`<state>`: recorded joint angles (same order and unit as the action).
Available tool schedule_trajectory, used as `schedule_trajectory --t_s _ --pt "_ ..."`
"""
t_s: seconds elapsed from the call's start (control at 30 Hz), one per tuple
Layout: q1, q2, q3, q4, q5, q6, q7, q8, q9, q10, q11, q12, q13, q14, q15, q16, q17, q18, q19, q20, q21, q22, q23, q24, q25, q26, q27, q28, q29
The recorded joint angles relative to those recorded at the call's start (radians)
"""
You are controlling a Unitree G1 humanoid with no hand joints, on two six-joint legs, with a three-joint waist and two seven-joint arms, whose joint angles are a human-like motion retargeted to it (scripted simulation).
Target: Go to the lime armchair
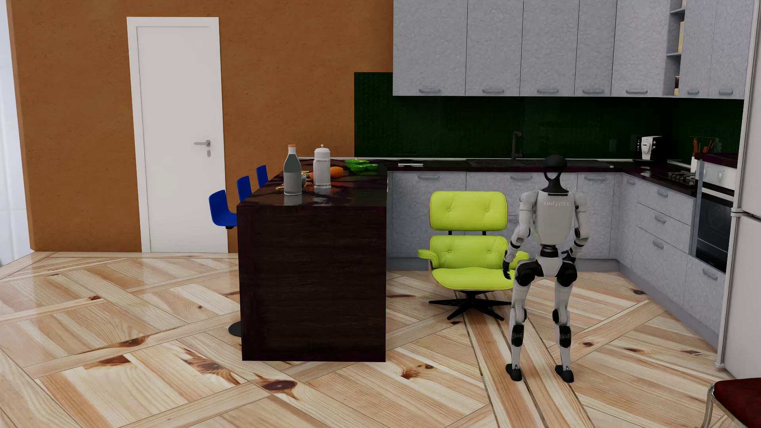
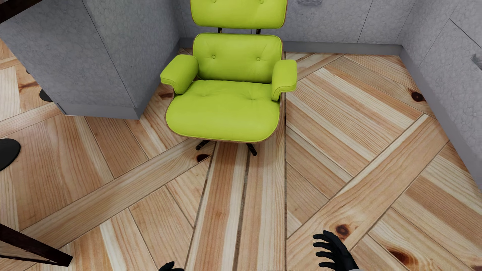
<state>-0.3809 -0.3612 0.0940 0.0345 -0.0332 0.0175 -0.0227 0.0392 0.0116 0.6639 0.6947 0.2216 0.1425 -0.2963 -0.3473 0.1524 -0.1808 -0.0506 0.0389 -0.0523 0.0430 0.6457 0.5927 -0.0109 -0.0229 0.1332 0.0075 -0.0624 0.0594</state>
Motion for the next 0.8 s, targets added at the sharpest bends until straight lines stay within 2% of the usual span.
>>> schedule_trajectory --t_s 0.1,0.17,0.23,0.3,0.4,0.5,0.57,0.6,0.67,0.73,0.8 --pt "-0.003 0.001 -0.016 0.006 0.007 -0.012 -0.004 -0.003 0.028 0.002 -0.006 -0.034 -0.001 0.008 0.013 0.011 0.003 -0.002 -0.002 -0.008 0.013 0.003 0.000 -0.003 0.031 -0.002 0.025 0.025 -0.007" --pt "0.000 -0.003 -0.020 0.005 0.005 -0.026 0.004 0.004 0.027 -0.011 -0.010 -0.036 0.019 0.017 0.019 0.001 -0.020 -0.001 -0.001 0.000 -0.018 0.014 0.018 -0.008 0.023 -0.032 0.029 0.044 -0.001" --pt "-0.004 -0.003 -0.041 0.009 0.009 -0.025 0.003 0.003 0.028 -0.003 -0.009 -0.041 0.010 0.014 0.020 0.002 -0.018 -0.002 -0.001 -0.014 -0.018 -0.008 -0.003 0.008 0.008 -0.036 0.043 0.043 -0.008" --pt "-0.007 -0.002 -0.022 0.006 0.006 -0.022 0.000 0.000 0.014 -0.001 -0.013 -0.036 0.033 0.012 0.019 -0.003 0.003 0.001 0.002 -0.013 -0.013 -0.003 -0.010 -0.001 0.011 -0.026 0.022 0.026 -0.019" --pt "-0.003 0.005 -0.023 -0.001 -0.002 -0.014 -0.001 -0.003 0.015 -0.011 -0.024 -0.014 -0.015 0.018 0.024 0.023 0.017 0.006 0.007 0.004 0.008 0.015 -0.002 0.003 0.015 -0.014 0.027 0.004 -0.014" --pt "0.008 0.006 -0.018 -0.004 -0.006 -0.020 0.010 0.008 0.024 -0.021 -0.021 -0.007 0.002 0.021 0.022 0.008 -0.010 0.008 0.009 0.028 -0.009 -0.014 0.001 0.029 0.007 -0.041 -0.001 0.049 -0.016" --pt "0.005 0.004 -0.024 0.001 -0.001 -0.008 0.017 0.015 0.028 -0.006 -0.017 -0.022 -0.002 0.011 0.022 -0.009 0.002 0.011 0.011 -0.009 -0.011 -0.001 -0.006 0.032 0.005 -0.062 0.025 0.071 -0.037" --pt "0.007 0.004 -0.023 0.006 0.004 -0.009 0.022 0.020 0.031 0.000 -0.012 -0.020 -0.008 0.007 0.020 -0.009 0.012 0.009 0.010 0.011 0.002 0.007 -0.013 0.023 0.007 -0.071 0.032 0.070 -0.046" --pt "0.000 0.006 -0.035 0.012 0.009 -0.002 0.017 0.015 0.018 0.007 -0.022 -0.007 -0.006 0.001 0.023 -0.013 0.019 0.010 0.011 0.004 0.009 0.004 -0.001 0.005 0.012 -0.071 0.020 0.066 -0.054" --pt "0.006 0.009 -0.032 0.008 0.005 -0.012 0.020 0.017 0.016 0.001 -0.021 -0.003 0.001 0.001 0.019 -0.001 -0.002 0.010 0.011 0.006 -0.012 -0.020 0.003 -0.004 0.011 -0.060 0.019 0.053 -0.037" --pt "0.000 0.004 -0.032 0.010 0.007 -0.021 0.014 0.012 0.019 0.012 -0.010 -0.016 -0.011 -0.005 0.011 0.001 0.015 0.007 0.008 0.016 -0.010 -0.007 0.005 0.007 0.015 -0.057 0.026 0.052 -0.021"
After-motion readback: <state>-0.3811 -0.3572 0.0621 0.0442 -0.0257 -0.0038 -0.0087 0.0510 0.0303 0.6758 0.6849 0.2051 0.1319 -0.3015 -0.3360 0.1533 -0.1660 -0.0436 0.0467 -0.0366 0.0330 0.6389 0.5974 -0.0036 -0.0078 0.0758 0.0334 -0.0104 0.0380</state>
